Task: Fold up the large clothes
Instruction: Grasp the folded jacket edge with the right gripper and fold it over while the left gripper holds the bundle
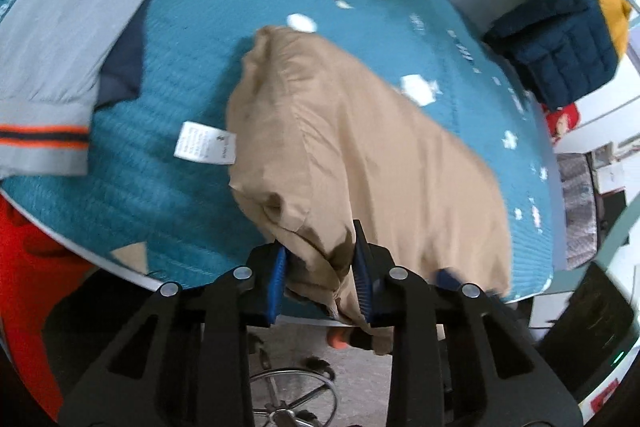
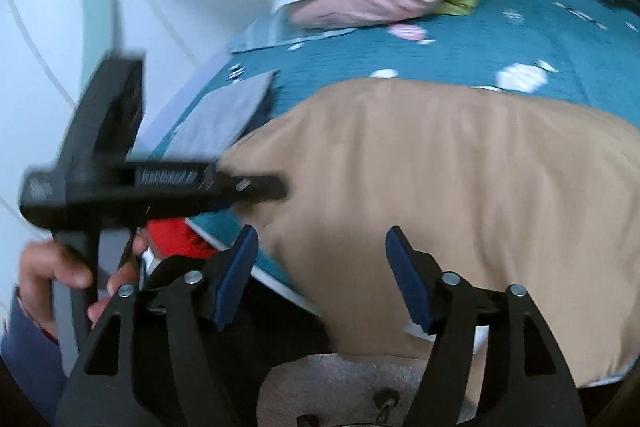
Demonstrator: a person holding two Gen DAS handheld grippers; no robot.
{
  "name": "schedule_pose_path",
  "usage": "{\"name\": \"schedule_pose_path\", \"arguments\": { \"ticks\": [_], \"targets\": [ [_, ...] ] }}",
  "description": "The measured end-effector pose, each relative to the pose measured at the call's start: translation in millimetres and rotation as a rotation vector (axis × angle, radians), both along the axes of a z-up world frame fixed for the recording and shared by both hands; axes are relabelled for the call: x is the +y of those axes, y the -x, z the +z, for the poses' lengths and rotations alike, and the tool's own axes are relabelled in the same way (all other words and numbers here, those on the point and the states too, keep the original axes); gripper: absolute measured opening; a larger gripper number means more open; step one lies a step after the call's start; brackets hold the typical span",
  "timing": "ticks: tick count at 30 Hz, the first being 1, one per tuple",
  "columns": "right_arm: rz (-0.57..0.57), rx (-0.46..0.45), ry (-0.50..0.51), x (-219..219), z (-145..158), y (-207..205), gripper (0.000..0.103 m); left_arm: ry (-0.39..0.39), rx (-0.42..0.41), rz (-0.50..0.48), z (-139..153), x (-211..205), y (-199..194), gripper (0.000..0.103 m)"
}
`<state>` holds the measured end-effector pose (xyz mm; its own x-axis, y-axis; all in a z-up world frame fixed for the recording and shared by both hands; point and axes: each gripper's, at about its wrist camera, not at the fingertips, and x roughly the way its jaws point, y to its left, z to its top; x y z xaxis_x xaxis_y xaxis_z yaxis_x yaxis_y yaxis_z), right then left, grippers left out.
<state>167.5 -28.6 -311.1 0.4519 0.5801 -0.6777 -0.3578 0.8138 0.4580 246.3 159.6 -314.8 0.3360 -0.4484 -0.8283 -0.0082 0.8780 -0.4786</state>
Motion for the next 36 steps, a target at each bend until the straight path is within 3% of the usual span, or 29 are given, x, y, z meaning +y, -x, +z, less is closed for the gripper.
{"name": "schedule_pose_path", "arguments": {
  "ticks": [10, 12, 15, 17, 20, 22, 24, 25, 26, 28, 29, 31, 36],
  "targets": [
    [-0.084, 0.004, -0.076, 2, -6, -17, 0.066, 0.062, -0.024, -0.098, 26, -47, -13, 0.029],
    [-0.11, 0.002, -0.082, -3, -7, -25, 0.061, 0.068, -0.022, -0.118, 28, -57, -14, 0.029],
    [-0.144, 0.046, -0.093, -14, -15, -38, 0.018, 0.05, -0.026, -0.126, 30, -66, -16, 0.029],
    [-0.166, 0.068, -0.135, -28, -17, -41, 0.011, 0.046, -0.026, -0.131, 33, -70, -16, 0.029],
    [-0.213, 0.091, -0.23, -54, -14, -42, 0.01, 0.143, -0.062, -0.155, 48, -68, -13, 0.042],
    [-0.26, 0.112, -0.318, -77, -11, -39, 0.01, 0.293, -0.102, -0.171, 64, -63, -7, 0.061],
    [-0.319, 0.127, -0.418, -104, -7, -31, 0.009, 0.374, -0.157, -0.151, 81, -55, -2, 0.074],
    [-0.353, 0.136, -0.47, -119, -5, -27, 0.01, 0.378, -0.196, -0.138, 90, -51, 2, 0.08],
    [-0.38, 0.138, -0.5, -130, -3, -23, 0.01, 0.357, -0.233, -0.12, 96, -48, 4, 0.082],
    [-0.449, 0.131, -0.553, -160, 2, -10, 0.01, 0.207, -0.275, -0.071, 101, -46, 6, 0.084],
    [-0.498, 0.13, -0.572, -177, 4, -1, 0.01, 0.106, -0.266, -0.06, 94, -52, 4, 0.084],
    [-0.57, 0.129, -0.595, -202, 4, 13, 0.01, 0.007, -0.215, -0.051, 73, -64, -1, 0.084],
    [-0.71, 0.171, -0.591, -247, -6, 49, 0.01, -0.042, -0.082, -0.135, 9, -120, -5, 0.084]
  ]
}}
